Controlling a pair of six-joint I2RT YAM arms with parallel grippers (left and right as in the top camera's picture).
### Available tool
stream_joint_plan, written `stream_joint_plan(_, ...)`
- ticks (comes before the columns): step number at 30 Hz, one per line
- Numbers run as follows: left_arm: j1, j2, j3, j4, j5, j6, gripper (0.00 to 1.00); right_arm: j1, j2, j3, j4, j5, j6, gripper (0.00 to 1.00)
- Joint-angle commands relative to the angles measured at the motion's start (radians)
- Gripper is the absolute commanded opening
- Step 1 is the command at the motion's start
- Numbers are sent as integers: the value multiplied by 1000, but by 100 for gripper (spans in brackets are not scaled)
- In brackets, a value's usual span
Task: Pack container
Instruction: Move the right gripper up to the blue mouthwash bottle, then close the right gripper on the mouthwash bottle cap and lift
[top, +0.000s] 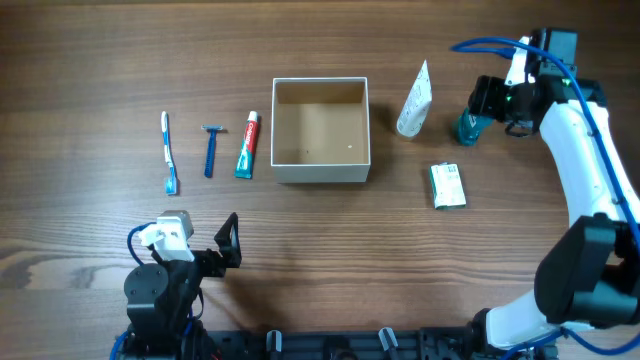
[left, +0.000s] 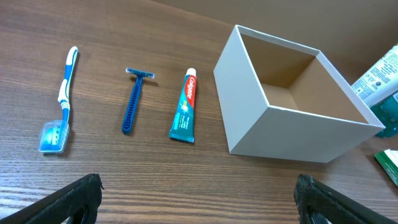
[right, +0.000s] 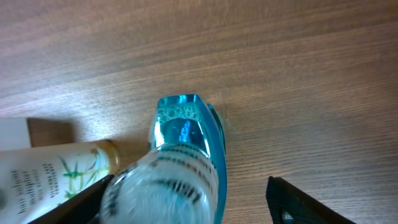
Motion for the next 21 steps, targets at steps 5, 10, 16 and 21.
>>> stream_joint_plan(5, -6, 0, -18, -4, 46, 12, 100, 2, 37, 25, 5, 21, -3, 65)
stream_joint_plan(10, -6, 0, -18, -4, 46, 12, 100, 2, 40, 25, 26, 21, -10, 62)
stream_joint_plan(16, -6, 0, -18, -4, 46, 12, 100, 2, 45, 25, 32, 17, -30, 55)
stream_joint_plan(21, -6, 0, -18, -4, 46, 12, 100, 4, 45, 25, 21, -6, -29, 59)
